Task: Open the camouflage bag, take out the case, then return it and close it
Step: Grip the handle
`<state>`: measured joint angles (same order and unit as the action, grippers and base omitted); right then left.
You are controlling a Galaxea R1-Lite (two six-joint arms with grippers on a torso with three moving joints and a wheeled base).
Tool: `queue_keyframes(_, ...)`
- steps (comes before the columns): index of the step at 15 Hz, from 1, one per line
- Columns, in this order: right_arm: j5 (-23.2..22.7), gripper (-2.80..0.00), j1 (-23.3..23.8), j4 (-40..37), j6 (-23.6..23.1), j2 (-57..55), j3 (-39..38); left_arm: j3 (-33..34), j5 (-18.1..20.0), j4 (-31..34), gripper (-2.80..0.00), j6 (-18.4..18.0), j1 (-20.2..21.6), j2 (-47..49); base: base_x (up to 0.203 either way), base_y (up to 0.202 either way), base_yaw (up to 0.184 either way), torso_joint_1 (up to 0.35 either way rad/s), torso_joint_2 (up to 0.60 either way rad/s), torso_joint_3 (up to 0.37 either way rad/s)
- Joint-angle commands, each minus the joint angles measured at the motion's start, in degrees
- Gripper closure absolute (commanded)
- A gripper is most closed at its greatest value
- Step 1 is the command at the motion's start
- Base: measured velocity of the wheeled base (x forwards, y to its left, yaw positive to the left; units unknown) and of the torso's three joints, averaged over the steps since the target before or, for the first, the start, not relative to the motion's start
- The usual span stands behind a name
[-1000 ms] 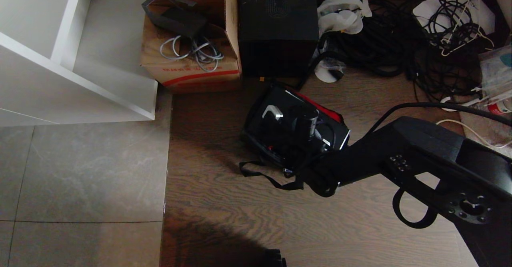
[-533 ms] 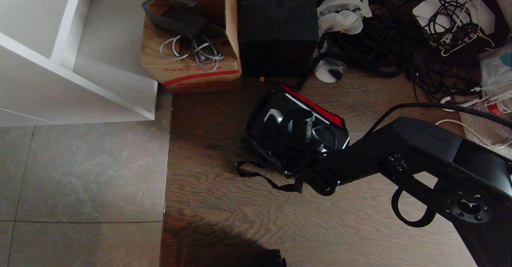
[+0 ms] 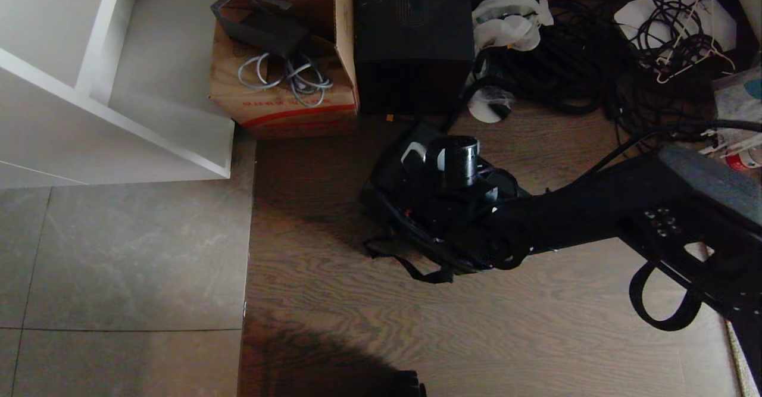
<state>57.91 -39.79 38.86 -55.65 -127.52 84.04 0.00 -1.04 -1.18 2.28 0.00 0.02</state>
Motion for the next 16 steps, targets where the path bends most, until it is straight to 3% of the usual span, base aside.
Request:
queue_keyframes(1, 0.3, 0.0, 0.0, -1.2, -0.3, 3.1, 0.0, 0.5, 0.0, 0.0, 0.0, 0.1, 0.0, 0.0, 0.0, 0.0, 0.0, 0.0, 0.0, 0.0)
queue_keyframes(16, 0.1, 0.0, -1.5, -0.6, -2.0, 3.0, -0.8, 0.5, 0.0, 0.0, 0.0, 0.1, 0.0, 0.0, 0.0, 0.0, 0.0, 0.0, 0.0, 0.0)
